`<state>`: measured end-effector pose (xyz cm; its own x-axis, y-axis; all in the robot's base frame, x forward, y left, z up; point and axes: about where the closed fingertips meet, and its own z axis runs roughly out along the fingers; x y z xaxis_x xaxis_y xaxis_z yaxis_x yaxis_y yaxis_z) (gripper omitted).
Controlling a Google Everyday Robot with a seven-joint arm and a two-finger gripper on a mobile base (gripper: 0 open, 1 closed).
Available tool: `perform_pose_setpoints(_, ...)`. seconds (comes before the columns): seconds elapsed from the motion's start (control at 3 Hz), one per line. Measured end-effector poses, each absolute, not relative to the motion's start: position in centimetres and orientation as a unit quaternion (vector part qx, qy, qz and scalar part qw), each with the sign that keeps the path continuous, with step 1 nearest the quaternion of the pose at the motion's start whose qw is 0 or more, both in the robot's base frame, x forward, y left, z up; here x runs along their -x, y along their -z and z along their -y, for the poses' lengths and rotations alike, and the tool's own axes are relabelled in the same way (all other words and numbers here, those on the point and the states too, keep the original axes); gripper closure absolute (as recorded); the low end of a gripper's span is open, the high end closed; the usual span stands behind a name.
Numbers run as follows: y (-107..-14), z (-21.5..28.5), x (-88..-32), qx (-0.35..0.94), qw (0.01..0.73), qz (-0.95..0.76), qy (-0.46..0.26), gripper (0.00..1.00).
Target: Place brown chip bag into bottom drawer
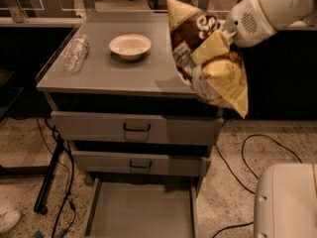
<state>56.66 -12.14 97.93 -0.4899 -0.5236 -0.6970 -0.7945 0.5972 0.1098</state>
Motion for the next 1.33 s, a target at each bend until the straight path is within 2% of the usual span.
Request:
perform_pose_setpoints(0.33, -92.8, 10.2, -50.7, 0.355, 0.282, -0.849, -0.272, 1.00)
perform_pose_setpoints(1.0, -91.4, 8.6, -50.1, 0.355, 0.277, -0.846, -0.286, 1.00)
perform_pose_setpoints(1.33, -87.1, 5.5, -47.6, 0.352, 0.246, -0.848, -0.312, 1.00)
